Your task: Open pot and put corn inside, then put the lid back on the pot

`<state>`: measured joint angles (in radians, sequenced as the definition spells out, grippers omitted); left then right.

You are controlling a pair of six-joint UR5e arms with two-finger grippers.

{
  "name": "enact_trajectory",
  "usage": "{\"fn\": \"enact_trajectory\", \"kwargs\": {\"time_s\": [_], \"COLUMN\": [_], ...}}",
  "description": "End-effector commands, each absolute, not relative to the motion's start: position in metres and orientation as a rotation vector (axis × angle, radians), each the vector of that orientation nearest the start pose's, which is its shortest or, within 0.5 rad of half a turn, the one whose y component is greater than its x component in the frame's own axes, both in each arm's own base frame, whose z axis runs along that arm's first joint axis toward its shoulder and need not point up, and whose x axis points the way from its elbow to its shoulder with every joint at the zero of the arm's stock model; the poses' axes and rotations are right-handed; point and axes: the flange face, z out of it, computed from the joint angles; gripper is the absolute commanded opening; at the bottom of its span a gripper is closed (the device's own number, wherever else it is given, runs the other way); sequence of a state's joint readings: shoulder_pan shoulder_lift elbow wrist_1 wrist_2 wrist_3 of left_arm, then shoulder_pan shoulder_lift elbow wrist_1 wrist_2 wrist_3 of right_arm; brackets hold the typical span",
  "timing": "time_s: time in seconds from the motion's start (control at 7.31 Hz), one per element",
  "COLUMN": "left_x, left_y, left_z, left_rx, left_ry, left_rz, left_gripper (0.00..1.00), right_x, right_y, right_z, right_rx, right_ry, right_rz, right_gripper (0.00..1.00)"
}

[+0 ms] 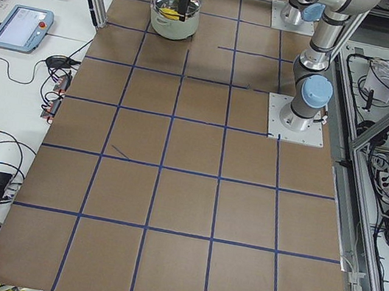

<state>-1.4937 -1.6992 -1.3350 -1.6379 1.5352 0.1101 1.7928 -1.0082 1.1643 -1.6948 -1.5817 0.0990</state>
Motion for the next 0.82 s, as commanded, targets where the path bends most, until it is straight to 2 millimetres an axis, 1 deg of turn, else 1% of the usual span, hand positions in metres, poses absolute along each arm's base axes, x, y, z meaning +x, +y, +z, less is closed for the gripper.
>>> {"fn": "enact_trajectory", "kwargs": {"time_s": [0.0, 0.14, 0.27, 0.41, 0.55, 0.68], "left_x": [-0.092, -0.089, -0.076, -0.072, -0.072, -0.073], "left_y": [-0.560, -0.568, -0.568, -0.564, -0.560, -0.550], "left_z": [0.502, 0.494, 0.496, 0.501, 0.512, 0.512], "left_rx": [0.054, 0.047, 0.009, -0.003, -0.008, -0.007], "left_ry": [3.178, 3.164, 3.160, 3.163, 3.164, 3.168], "left_rz": [-0.006, -0.091, -0.089, -0.090, -0.107, -0.020], "left_gripper": [1.00, 1.00, 1.00, 1.00, 1.00, 1.00], "right_x": [0.289, 0.289, 0.290, 0.290, 0.290, 0.290], "right_y": [-0.663, -0.664, -0.666, -0.667, -0.668, -0.668], "right_z": [0.359, 0.357, 0.354, 0.354, 0.353, 0.353], "right_rx": [-0.203, -0.203, -0.206, -0.206, -0.206, -0.205], "right_ry": [3.147, 3.148, 3.148, 3.146, 3.146, 3.146], "right_rz": [0.039, 0.038, 0.038, 0.022, 0.022, 0.014], "right_gripper": [0.25, 0.25, 0.25, 0.25, 0.25, 0.25]}}
